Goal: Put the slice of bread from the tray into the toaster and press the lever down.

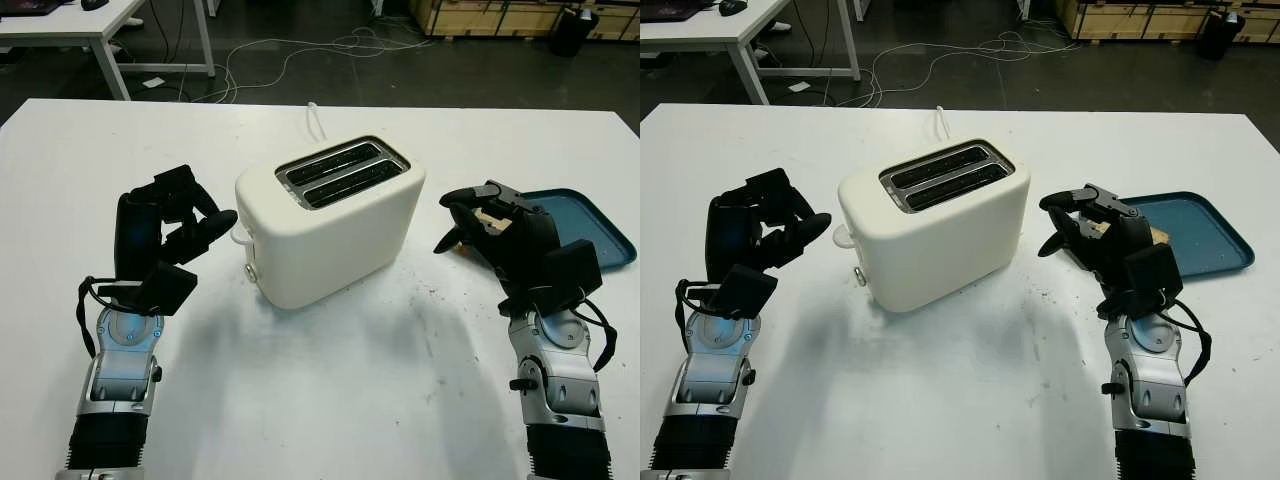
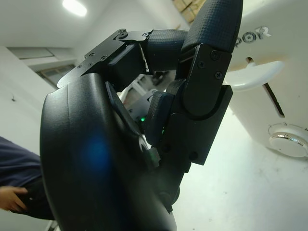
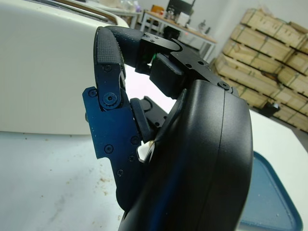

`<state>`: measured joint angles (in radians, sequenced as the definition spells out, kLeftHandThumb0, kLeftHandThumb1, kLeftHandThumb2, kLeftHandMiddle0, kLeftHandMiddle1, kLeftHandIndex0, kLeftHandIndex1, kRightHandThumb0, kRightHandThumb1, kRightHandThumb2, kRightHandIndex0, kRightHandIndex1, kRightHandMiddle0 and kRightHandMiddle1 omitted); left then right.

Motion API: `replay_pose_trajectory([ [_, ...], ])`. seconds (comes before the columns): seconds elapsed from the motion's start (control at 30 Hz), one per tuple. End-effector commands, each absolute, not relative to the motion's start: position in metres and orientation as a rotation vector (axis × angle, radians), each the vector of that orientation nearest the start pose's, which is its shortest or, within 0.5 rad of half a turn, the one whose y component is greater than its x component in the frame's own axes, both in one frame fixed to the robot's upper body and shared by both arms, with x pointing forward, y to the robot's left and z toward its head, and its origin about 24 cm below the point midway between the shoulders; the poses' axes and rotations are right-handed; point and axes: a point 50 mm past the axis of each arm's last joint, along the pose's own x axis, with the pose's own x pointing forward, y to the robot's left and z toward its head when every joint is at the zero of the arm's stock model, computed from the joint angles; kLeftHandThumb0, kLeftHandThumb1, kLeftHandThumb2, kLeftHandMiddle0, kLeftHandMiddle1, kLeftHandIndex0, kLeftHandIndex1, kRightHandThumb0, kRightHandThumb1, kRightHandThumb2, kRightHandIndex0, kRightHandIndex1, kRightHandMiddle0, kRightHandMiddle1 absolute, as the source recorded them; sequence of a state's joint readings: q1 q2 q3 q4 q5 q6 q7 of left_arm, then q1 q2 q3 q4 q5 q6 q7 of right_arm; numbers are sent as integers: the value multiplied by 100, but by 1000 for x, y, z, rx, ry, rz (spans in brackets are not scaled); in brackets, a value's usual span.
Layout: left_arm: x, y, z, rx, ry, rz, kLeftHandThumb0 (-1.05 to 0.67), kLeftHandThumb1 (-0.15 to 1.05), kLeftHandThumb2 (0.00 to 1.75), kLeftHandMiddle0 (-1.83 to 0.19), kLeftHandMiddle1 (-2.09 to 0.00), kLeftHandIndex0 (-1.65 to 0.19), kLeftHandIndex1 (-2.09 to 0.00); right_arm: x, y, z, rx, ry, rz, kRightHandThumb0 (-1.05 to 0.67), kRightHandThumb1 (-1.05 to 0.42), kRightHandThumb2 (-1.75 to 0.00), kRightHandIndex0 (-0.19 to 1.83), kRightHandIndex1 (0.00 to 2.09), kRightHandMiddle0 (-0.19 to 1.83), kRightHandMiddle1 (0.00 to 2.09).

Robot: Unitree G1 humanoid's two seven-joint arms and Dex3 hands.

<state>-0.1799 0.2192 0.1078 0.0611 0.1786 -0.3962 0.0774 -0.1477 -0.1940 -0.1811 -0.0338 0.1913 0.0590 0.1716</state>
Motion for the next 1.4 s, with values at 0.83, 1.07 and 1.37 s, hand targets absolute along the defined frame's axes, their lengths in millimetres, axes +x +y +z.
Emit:
replay_pose_trajectory([
  [0.83,277,197,127,396,-553,85,-89,92,8,-125,-168,-106,-155,243,-253,120,-1083,-487,-315,-61,-89,0,34,85,69,10],
  [1.07,276,199,127,404,-554,92,-89,92,9,-125,-169,-105,-158,255,-264,89,-1227,-260,-277,-73,-92,-4,22,62,48,0],
  [1.37,275,200,127,419,-550,100,-90,92,10,-125,-171,-104,-158,272,-254,53,-1280,-86,-162,-79,-92,-2,0,65,28,1],
])
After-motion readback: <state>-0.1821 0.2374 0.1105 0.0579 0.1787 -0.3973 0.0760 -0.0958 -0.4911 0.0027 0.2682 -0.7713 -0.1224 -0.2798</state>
